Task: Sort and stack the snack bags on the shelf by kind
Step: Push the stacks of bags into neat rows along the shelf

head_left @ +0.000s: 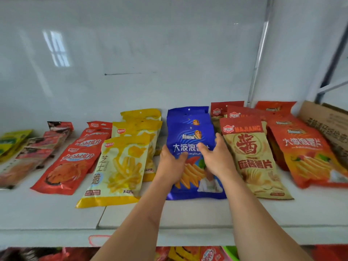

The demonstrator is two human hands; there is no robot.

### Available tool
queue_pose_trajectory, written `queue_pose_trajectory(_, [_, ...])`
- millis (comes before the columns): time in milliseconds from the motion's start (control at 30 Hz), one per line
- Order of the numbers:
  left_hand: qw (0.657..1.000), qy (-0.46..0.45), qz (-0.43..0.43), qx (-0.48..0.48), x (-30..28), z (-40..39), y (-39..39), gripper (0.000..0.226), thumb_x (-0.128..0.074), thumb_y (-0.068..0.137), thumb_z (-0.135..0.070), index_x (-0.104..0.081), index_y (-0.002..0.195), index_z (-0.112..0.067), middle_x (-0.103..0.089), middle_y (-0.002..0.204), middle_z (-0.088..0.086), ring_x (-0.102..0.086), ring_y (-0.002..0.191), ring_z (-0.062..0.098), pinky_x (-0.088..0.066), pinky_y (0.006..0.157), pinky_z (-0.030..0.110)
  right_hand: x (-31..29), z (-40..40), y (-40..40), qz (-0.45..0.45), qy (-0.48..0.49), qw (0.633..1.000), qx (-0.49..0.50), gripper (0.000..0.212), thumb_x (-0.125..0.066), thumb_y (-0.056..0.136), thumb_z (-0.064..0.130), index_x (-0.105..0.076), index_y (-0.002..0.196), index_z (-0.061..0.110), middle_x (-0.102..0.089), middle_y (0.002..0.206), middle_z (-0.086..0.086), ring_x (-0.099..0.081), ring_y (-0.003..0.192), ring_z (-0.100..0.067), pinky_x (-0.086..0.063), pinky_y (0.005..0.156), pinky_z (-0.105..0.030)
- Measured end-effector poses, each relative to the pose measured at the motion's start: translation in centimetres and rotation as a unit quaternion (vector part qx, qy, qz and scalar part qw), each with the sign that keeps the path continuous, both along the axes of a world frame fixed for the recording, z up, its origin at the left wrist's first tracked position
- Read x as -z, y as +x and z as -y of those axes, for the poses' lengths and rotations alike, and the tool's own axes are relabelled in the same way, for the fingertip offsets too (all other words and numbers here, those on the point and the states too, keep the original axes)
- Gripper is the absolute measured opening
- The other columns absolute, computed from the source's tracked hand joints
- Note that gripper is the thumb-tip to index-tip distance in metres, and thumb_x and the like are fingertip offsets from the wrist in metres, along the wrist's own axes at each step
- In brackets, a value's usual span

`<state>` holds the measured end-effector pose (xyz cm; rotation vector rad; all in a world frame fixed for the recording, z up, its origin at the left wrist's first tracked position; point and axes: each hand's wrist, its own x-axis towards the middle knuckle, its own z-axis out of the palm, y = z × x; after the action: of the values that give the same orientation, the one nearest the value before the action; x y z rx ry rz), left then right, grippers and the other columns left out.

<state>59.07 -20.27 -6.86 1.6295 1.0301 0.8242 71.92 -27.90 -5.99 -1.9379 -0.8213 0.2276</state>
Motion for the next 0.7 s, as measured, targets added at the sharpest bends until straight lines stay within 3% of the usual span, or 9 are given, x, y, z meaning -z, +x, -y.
queue_pose_trajectory(67, [1.0, -0.017, -0.005, -0.006, -0.6, -0.6, 0.5, 0.064, -0.068, 0.091, -0.042, -0.035, 0.141, -0.02, -0.059, 0.132, 0.004, -0.066, 0.109, 0.02, -0.061, 0.073, 0.031, -0.4, -0.7, 0.8, -0.019, 0.0, 1.0, -0.002, 0.083, -0.058, 0.092, 0.053, -0.018, 0.156, 0.018, -0.046, 0.15, -0.002, -0.056, 0.123, -0.021, -0.051, 0.1, -0.042])
queue_pose_trajectory(167, [0.998, -0.054, -0.005, -0.017, -1.4, -1.4, 1.3, 0.071, -0.066, 0.092, -0.043, -0.029, 0.146, -0.015, -0.059, 0.132, 0.009, -0.067, 0.104, 0.021, -0.053, 0.054, 0.02, -0.6, -1.6, 1.5, -0.033, -0.034, 0.999, 0.01, 0.089, -0.053, 0.092, 0.06, -0.015, 0.157, 0.013, -0.036, 0.158, -0.008, -0.046, 0.136, -0.029, -0.044, 0.108, -0.044])
queue_pose_trajectory(233, [0.997, -0.077, -0.001, -0.018, -1.9, -1.9, 1.8, 0.073, -0.065, 0.093, -0.044, -0.029, 0.148, -0.012, -0.061, 0.129, 0.01, -0.066, 0.09, 0.015, -0.048, 0.048, 0.017, -0.4, -2.3, 2.0, -0.048, -0.043, 0.998, 0.012, 0.092, -0.053, 0.087, 0.066, -0.02, 0.155, 0.013, -0.045, 0.152, -0.009, -0.053, 0.13, -0.03, -0.047, 0.104, -0.046])
queue_pose_trajectory(300, [0.995, -0.101, 0.0, -0.018, -1.9, -1.5, 3.0, 0.072, -0.064, 0.093, -0.046, -0.031, 0.147, -0.011, -0.063, 0.127, 0.009, -0.065, 0.083, 0.012, -0.048, 0.048, 0.02, 0.2, -2.1, 3.4, -0.063, -0.058, 0.996, 0.012, 0.092, -0.052, 0.088, 0.067, -0.021, 0.154, 0.011, -0.049, 0.149, -0.01, -0.055, 0.127, -0.032, -0.048, 0.103, -0.044])
queue_pose_trajectory(467, [0.996, -0.092, -0.001, -0.005, -0.9, -1.9, 3.8, 0.054, -0.06, 0.095, -0.046, -0.044, 0.137, -0.016, -0.068, 0.119, 0.006, -0.07, 0.089, 0.015, -0.051, 0.054, 0.021, 0.8, -2.8, 4.4, -0.061, -0.094, 0.994, 0.004, 0.08, -0.053, 0.092, 0.062, -0.033, 0.147, 0.009, -0.056, 0.141, -0.011, -0.059, 0.121, -0.032, -0.048, 0.091, -0.037])
queue_pose_trajectory(567, [0.996, -0.086, -0.001, -0.005, -0.5, -1.6, 3.6, 0.049, -0.058, 0.096, -0.046, -0.046, 0.134, -0.018, -0.068, 0.118, 0.004, -0.07, 0.091, 0.015, -0.054, 0.057, 0.022, 0.8, -3.0, 4.7, -0.06, -0.085, 0.995, 0.002, 0.069, -0.056, 0.09, 0.061, -0.045, 0.136, 0.011, -0.064, 0.13, -0.009, -0.064, 0.109, -0.03, -0.046, 0.08, -0.033])
queue_pose_trajectory(700, [0.998, -0.048, -0.023, -0.023, 0.3, -1.1, 3.1, 0.053, -0.054, 0.096, -0.049, -0.043, 0.135, -0.015, -0.067, 0.119, 0.005, -0.069, 0.094, 0.015, -0.059, 0.069, 0.029, 1.2, -2.7, 4.6, -0.065, -0.115, 0.991, 0.004, 0.067, -0.055, 0.087, 0.067, -0.049, 0.127, 0.013, -0.067, 0.118, -0.005, -0.064, 0.09, -0.024, -0.048, 0.075, -0.034])
